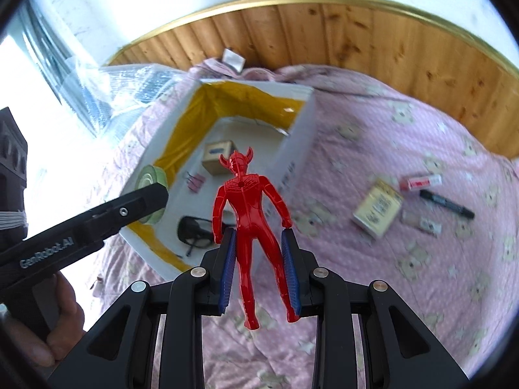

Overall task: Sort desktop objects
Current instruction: 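Lift and carry the tape roll and red figure over the white box, then open both tools to drop the tape roll and figure into the box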

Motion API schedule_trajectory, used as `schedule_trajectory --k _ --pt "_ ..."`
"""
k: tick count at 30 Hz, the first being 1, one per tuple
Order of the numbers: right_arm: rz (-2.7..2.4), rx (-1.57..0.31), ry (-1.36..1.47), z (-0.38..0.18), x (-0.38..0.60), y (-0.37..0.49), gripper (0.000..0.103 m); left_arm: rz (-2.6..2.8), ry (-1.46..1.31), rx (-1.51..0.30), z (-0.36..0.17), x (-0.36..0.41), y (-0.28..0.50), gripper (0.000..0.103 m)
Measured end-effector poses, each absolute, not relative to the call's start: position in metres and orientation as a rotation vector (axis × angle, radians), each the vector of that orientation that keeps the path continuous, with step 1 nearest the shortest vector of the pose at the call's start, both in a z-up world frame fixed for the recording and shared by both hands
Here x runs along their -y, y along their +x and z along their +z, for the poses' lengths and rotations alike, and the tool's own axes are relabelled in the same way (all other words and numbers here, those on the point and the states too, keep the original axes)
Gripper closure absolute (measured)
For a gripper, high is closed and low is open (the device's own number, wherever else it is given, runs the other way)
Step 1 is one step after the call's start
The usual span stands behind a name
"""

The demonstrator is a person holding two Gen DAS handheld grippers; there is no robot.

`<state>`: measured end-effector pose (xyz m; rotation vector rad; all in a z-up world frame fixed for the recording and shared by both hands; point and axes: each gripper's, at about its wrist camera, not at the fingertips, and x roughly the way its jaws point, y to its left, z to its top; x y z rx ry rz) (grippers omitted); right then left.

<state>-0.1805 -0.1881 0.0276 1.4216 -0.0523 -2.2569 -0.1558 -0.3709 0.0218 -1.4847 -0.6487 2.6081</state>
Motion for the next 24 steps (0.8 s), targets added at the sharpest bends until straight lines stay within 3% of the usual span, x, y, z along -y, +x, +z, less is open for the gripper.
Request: schedule_trajectory --k 12,24 --pt "-2.221 0.006 1.363 0.042 0.238 -0.238 0.073 2.677 -1.468 0.731 0.019 0.415 -0.206 0.054" --pt "-2.174 -0.005 1.402 0.01 0.267 -0.297 0.072 2.691 -1.5 0.682 -0.012 0.437 -0.284 0.054"
